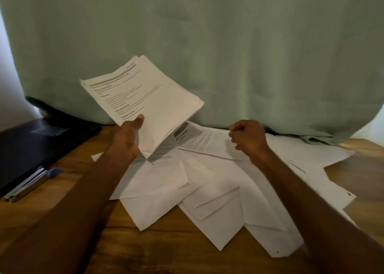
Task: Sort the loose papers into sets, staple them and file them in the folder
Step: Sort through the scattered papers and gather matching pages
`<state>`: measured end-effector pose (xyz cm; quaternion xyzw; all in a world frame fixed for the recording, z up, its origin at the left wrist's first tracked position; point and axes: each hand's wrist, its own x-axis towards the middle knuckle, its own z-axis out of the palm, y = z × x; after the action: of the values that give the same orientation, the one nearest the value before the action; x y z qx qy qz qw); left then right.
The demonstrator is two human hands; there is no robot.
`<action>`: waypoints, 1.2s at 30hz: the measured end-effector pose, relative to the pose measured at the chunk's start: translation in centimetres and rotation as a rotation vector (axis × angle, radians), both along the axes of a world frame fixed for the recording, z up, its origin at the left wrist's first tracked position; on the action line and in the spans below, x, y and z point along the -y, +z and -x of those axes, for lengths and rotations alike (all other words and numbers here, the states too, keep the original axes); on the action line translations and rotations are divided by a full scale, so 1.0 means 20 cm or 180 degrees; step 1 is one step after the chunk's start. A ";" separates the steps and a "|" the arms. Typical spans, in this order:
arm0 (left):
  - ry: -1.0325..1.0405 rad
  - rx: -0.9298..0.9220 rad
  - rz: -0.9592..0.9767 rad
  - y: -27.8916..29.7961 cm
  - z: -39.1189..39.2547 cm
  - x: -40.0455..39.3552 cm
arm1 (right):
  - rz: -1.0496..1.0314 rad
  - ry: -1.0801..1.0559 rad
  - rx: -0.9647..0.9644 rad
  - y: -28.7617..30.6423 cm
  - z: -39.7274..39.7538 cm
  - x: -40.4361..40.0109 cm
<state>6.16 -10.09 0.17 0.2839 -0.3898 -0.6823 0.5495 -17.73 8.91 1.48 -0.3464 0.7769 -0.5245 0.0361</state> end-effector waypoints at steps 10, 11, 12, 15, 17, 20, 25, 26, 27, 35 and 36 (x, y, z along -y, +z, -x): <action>-0.0698 0.0442 0.0441 -0.09 0.28 -0.40 | -0.1597 -0.0356 -0.1246 -0.11 0.45 -0.51; -0.0815 0.0522 0.0452 -0.10 0.32 -0.43 | -0.1739 -0.0313 -0.1254 -0.14 0.46 -0.51; -0.0929 0.0599 0.0442 -0.10 0.37 -0.47 | -0.1802 -0.0283 -0.1301 -0.16 0.48 -0.51; -0.1293 0.0686 0.0432 -0.09 0.50 -0.53 | -0.1352 -0.0337 -0.1334 -0.17 0.51 -0.48; -0.1459 0.0723 0.0461 -0.08 0.56 -0.55 | -0.0828 -0.0365 -0.1088 -0.15 0.51 -0.48; -0.1647 0.0703 0.0559 -0.10 0.60 -0.56 | 0.0392 0.0072 0.0555 -0.08 0.48 -0.47; -0.1703 0.0698 0.0774 -0.14 0.59 -0.56 | 0.0690 0.0902 0.1513 -0.04 0.46 -0.49; -0.1690 0.0696 0.0770 -0.13 0.58 -0.55 | 0.0749 0.0923 0.1478 -0.05 0.46 -0.49; -0.1655 0.0709 0.0778 -0.12 0.57 -0.55 | 0.0830 0.0917 0.1514 -0.05 0.46 -0.49; -0.1126 0.0931 0.0902 -0.08 0.51 -0.49 | 0.1003 0.1051 0.1676 -0.07 0.40 -0.47; -0.1047 0.0951 0.0880 -0.08 0.51 -0.48 | 0.1040 0.1106 0.1790 -0.07 0.40 -0.47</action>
<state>-4.02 -0.44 -1.44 0.2365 -0.5971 -0.6532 0.4011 -25.75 18.33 0.14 -0.3166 0.5722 -0.7024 0.2810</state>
